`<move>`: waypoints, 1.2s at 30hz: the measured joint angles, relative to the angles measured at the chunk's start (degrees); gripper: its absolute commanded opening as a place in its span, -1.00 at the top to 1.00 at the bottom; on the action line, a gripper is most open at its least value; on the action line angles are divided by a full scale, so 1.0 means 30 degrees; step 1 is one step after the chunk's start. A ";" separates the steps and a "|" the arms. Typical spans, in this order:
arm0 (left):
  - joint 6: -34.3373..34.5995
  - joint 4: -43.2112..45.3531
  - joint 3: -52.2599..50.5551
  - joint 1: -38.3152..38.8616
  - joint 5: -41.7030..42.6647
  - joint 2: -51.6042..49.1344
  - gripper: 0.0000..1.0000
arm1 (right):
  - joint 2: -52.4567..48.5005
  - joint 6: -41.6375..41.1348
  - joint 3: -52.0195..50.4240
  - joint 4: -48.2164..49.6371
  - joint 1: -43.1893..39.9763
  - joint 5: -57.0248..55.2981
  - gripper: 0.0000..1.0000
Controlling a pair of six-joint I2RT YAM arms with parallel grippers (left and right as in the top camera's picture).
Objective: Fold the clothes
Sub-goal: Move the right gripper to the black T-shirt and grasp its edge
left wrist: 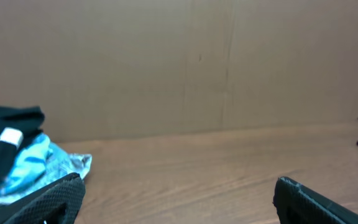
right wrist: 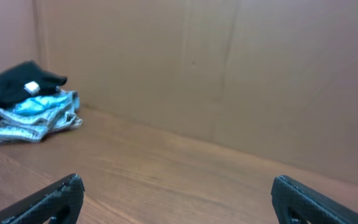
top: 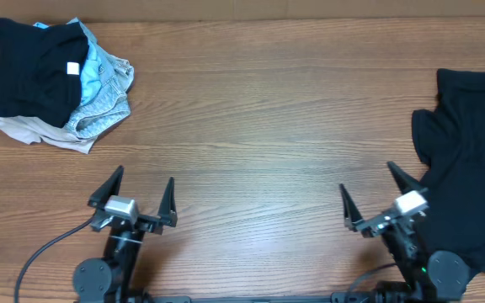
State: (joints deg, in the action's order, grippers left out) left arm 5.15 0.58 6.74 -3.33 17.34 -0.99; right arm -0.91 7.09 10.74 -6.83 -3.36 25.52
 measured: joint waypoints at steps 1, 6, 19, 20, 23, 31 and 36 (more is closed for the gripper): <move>-0.0015 -0.0809 0.0787 0.0000 -0.0095 -0.0087 -1.00 | -0.0051 -0.0138 0.0845 -0.0765 0.0000 -0.0233 -1.00; -0.0146 -0.5013 0.5676 0.0000 -0.1195 -0.2433 -1.00 | -0.2142 -0.0801 0.5566 -0.6113 0.0007 -0.1450 -1.00; -0.0211 -1.8032 2.1580 0.0000 -0.0561 -1.7507 -1.00 | -1.7311 -0.2805 1.7668 -1.3719 0.0007 0.0066 -1.00; -0.0211 -1.8608 2.2542 0.0000 -0.0423 -1.8542 -1.00 | -1.8134 -0.2871 1.8425 -1.3712 0.0000 0.0255 -1.00; -0.0219 -2.0480 2.4553 0.0000 -0.0226 -2.0939 -1.00 | -2.0298 -0.3468 2.0123 -1.3719 -0.0007 -0.0291 -1.00; -0.0270 -2.1770 2.5689 -0.0007 0.1107 -2.3605 -1.00 | -2.8130 -0.7555 2.1092 -1.2152 -0.1304 -0.6987 -0.85; -0.0270 -2.1405 2.5784 -0.0007 0.2062 -2.3642 -0.99 | -3.3055 -0.8349 2.1063 -1.0040 -0.1698 -1.0032 -0.71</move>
State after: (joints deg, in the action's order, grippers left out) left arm 4.34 -63.64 84.09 -3.36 23.53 -71.92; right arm -100.07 -17.96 73.93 -36.95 -8.45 -4.58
